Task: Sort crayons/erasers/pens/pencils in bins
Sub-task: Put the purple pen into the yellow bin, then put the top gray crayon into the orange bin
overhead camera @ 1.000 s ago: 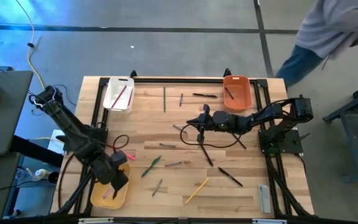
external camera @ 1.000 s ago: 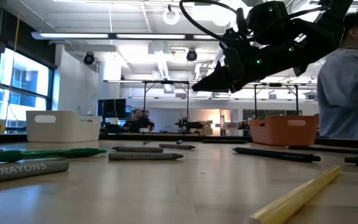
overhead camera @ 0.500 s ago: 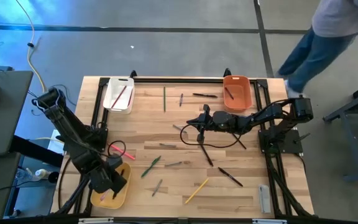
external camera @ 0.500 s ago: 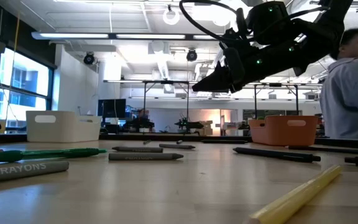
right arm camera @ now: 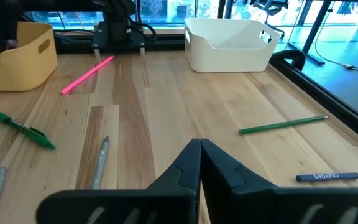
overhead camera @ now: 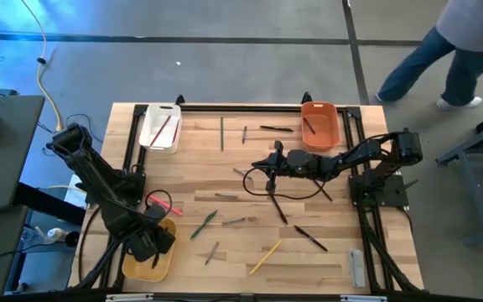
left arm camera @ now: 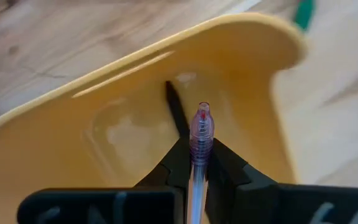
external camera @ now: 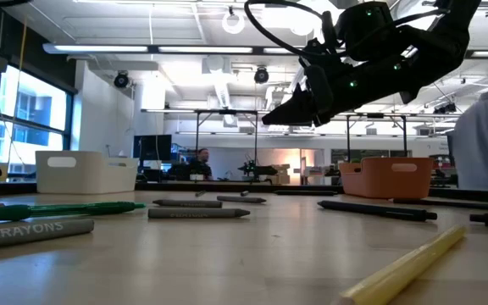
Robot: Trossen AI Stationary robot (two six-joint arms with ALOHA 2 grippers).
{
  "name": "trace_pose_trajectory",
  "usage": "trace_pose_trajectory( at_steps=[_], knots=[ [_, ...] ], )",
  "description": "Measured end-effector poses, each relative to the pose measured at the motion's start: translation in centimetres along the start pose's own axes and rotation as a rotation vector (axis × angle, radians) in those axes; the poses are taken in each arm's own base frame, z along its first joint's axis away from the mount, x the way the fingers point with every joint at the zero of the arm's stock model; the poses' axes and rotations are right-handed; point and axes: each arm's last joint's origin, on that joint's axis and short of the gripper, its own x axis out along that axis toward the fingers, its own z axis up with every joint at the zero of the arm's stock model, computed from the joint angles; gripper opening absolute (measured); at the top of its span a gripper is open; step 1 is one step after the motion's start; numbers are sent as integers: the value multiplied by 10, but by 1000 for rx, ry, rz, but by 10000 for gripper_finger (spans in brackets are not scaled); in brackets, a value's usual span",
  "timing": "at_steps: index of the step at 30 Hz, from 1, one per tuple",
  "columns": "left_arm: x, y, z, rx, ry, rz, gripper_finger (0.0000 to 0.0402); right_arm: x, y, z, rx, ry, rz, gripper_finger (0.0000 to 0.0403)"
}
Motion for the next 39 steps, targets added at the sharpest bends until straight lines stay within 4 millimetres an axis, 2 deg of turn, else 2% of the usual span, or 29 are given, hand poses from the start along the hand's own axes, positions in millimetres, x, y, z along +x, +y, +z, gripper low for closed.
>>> trace_pose_trajectory(
  at_steps=[4,15,20,24,30,34,39],
  knots=[
    [5,4,1,-5,3,25,21,0,0,0,0,0,0,0],
    [4,5,0,36,33,32,102,0,0,0,-2,0,0,0],
    [-13,6,5,84,39,-10,113,0,0,0,-1,1,0,0],
    [-42,7,19,160,-37,-77,100,0,0,0,-2,4,0,0],
    [-75,10,47,289,-278,-253,47,0,0,-1,-2,5,1,0],
    [-84,13,73,357,-419,-269,6,0,0,0,-2,5,1,0],
    [-75,8,101,467,-527,-382,1,0,0,0,0,4,2,0]
  ],
)
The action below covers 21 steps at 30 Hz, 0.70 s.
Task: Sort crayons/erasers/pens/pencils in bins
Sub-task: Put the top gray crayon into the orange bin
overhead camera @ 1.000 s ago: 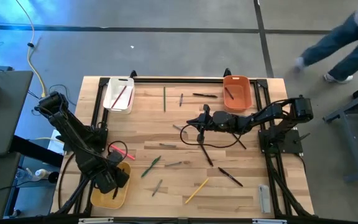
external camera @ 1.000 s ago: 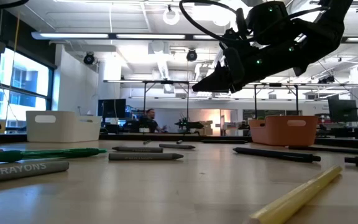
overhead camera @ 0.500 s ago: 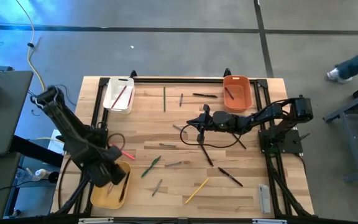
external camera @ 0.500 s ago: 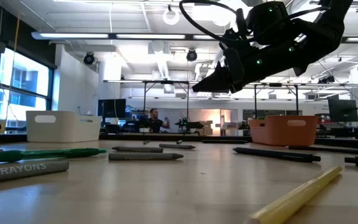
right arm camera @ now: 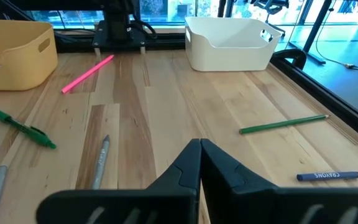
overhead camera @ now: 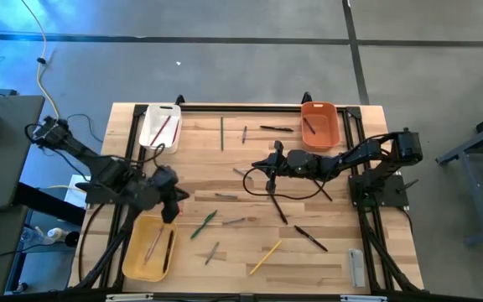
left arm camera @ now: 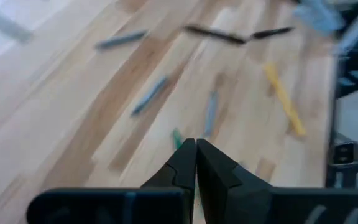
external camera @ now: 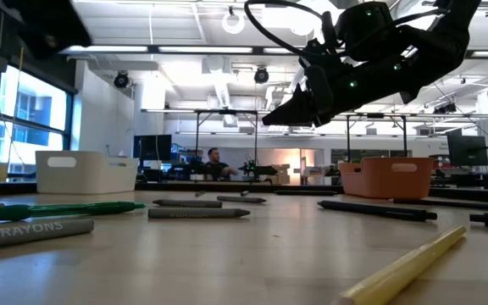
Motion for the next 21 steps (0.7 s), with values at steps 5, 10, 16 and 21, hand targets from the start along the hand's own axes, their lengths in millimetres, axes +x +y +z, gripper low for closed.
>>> trace_pose_trajectory(
  at_steps=[5,10,16,21],
  knots=[
    [33,13,6,125,-114,-141,0,0,0,0,0,0,3,0],
    [61,31,12,229,-304,-276,0,0,0,0,15,2,3,0],
    [75,53,17,309,-497,-299,0,-15,-1,18,54,-10,20,0],
    [77,68,21,328,-589,-254,0,-42,0,34,72,45,-76,0]
  ],
)
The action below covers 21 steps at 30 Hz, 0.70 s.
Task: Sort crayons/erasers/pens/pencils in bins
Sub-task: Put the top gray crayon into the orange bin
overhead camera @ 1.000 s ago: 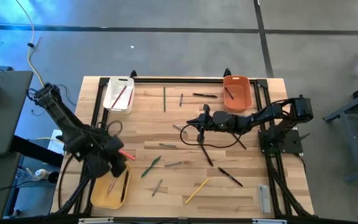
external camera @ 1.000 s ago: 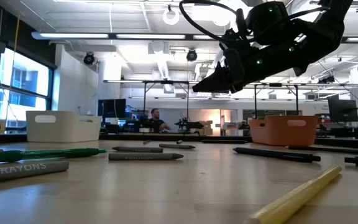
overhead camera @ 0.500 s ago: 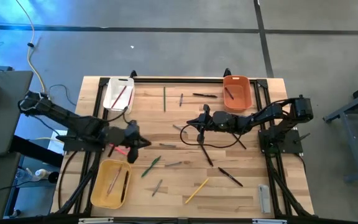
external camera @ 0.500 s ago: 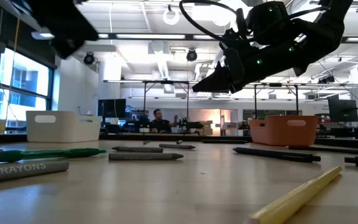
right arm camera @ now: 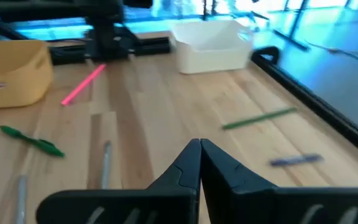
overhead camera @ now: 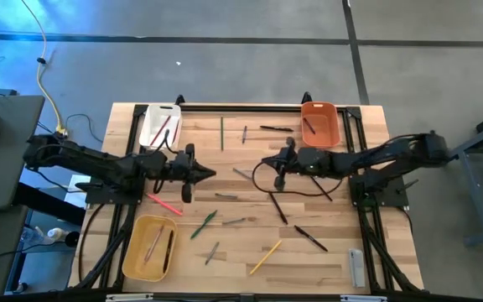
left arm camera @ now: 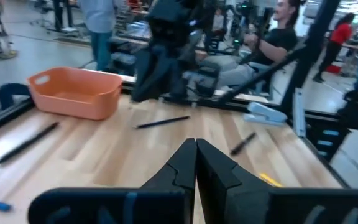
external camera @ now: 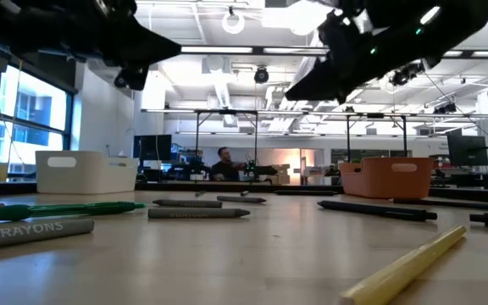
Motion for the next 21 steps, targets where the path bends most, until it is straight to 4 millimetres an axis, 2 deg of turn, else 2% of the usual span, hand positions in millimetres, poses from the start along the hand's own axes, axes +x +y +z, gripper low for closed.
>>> trace_pose_trajectory(
  at_steps=[4,10,15,21],
  knots=[
    [0,13,0,0,-3,38,0,-25,-1,6,70,59,-51,0],
    [-1,26,2,32,-4,26,0,-54,1,0,194,193,-158,0],
    [1,32,-1,30,27,-24,0,-63,6,0,271,357,-233,0],
    [10,39,-11,19,76,-48,0,-64,9,-5,318,492,-294,7]
  ],
)
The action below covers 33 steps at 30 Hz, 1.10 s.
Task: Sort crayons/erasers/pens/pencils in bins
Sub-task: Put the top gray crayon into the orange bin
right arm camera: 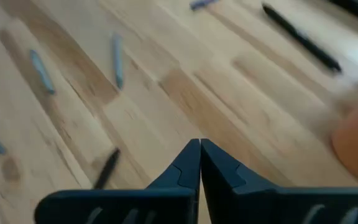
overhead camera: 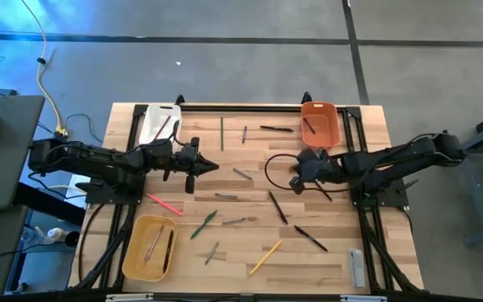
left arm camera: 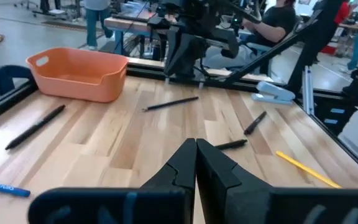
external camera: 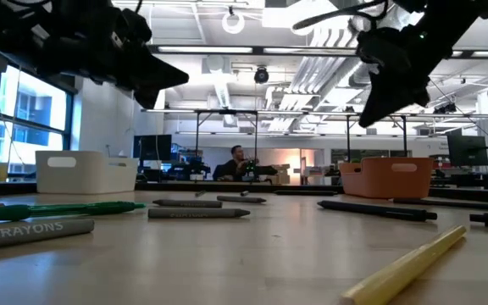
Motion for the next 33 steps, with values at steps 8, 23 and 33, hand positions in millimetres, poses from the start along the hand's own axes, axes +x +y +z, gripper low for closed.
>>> trace_pose_trajectory(
  at_steps=[8,23,33],
  knots=[
    [15,3,-7,-5,-41,-61,0,8,7,-13,59,104,-20,80],
    [24,6,-24,0,-136,-77,0,23,41,-15,24,184,2,162],
    [-5,10,-40,20,-239,-33,0,66,48,11,-44,174,93,163]
  ],
)
